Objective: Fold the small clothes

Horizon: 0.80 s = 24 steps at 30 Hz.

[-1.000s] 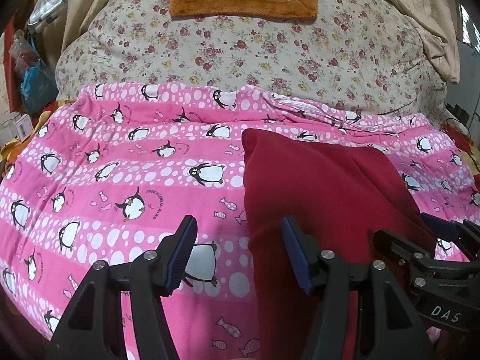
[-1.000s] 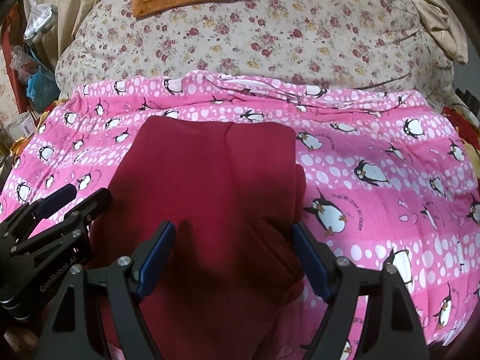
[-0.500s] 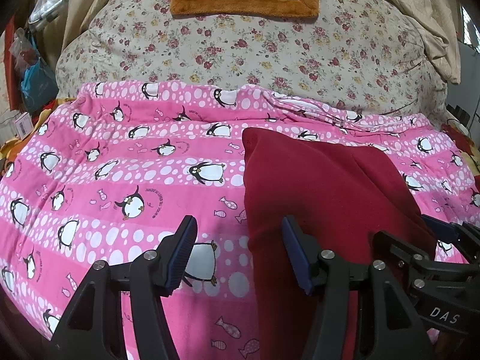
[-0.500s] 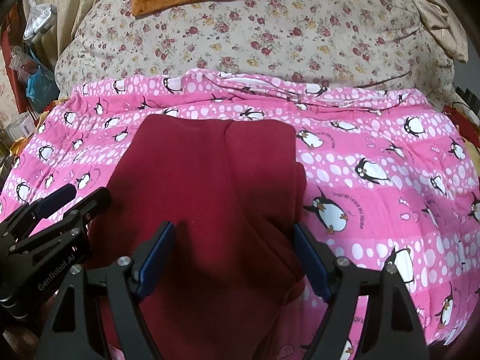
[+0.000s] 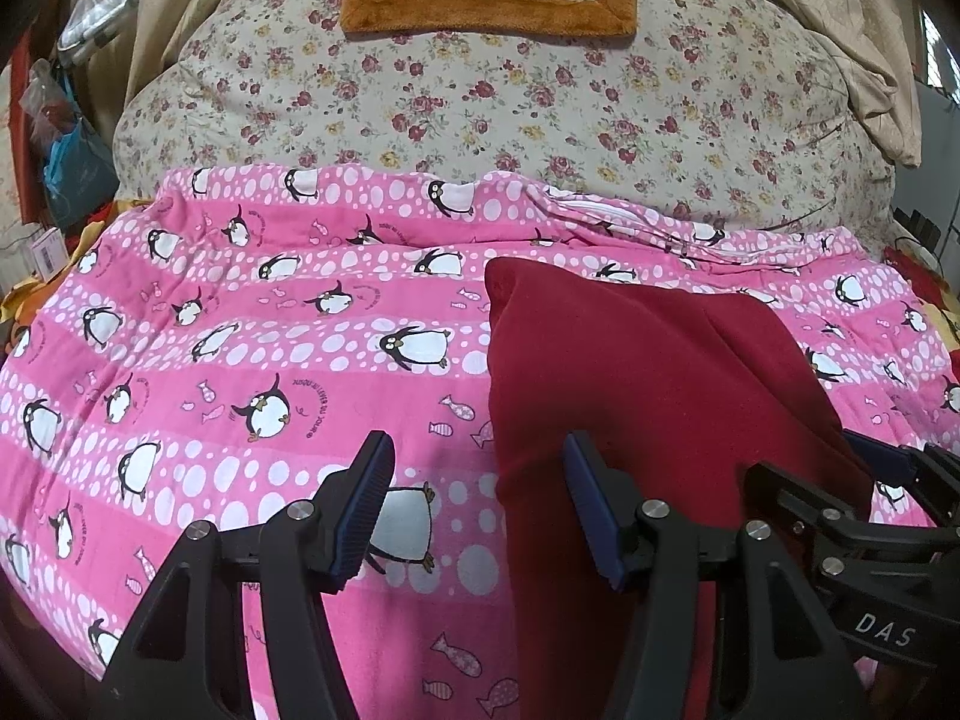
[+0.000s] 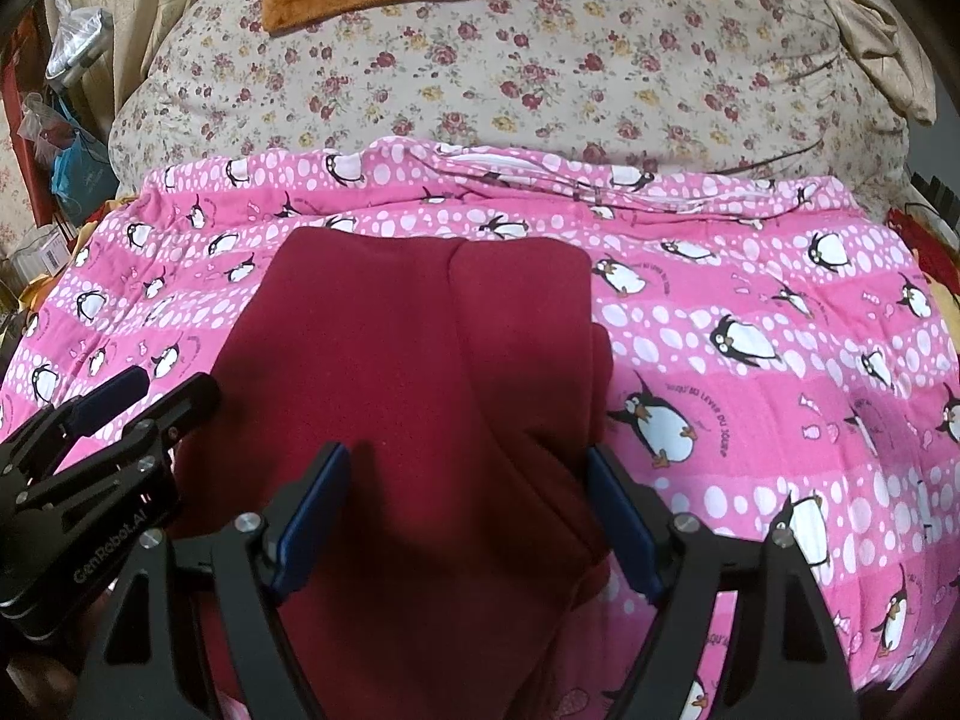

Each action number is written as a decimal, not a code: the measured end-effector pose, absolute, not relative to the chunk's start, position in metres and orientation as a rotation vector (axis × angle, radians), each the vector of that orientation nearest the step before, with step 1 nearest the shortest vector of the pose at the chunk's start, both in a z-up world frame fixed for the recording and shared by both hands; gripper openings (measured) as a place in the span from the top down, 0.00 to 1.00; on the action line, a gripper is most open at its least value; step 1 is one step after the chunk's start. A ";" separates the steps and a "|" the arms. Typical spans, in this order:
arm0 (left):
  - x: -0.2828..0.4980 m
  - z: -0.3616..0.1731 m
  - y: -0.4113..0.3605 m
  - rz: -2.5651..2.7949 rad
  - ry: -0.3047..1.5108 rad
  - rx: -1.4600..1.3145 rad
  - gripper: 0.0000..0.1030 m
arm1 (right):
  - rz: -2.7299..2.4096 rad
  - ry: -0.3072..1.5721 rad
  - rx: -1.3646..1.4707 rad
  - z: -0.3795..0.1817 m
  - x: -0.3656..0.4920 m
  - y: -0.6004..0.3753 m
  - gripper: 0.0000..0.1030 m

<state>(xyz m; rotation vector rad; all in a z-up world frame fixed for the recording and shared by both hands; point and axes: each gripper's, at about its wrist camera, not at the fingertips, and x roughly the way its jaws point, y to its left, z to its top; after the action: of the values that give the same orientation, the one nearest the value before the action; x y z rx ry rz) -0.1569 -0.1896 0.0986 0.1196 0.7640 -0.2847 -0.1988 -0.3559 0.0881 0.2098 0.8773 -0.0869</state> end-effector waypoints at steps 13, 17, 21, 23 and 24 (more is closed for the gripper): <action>-0.157 0.098 -0.190 -0.284 0.764 0.121 0.63 | -0.087 0.878 0.212 0.087 -0.199 -0.356 0.19; -0.157 0.097 -0.190 -0.283 0.763 0.123 0.63 | -0.087 0.878 0.212 0.088 -0.199 -0.356 0.19; -0.158 0.099 -0.190 -0.280 0.758 0.127 0.63 | -0.087 0.879 0.214 0.088 -0.199 -0.356 0.19; -0.158 0.099 -0.191 -0.279 0.758 0.128 0.63 | -0.087 0.879 0.217 0.087 -0.198 -0.356 0.19; -0.158 0.100 -0.191 -0.279 0.758 0.128 0.63 | -0.088 0.879 0.217 0.087 -0.198 -0.356 0.19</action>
<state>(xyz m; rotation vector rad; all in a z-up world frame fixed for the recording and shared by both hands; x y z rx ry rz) -0.1575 -0.1907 0.0995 0.1277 0.7580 -0.2786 -0.1984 -0.3562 0.0868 0.2169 0.8790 -0.0877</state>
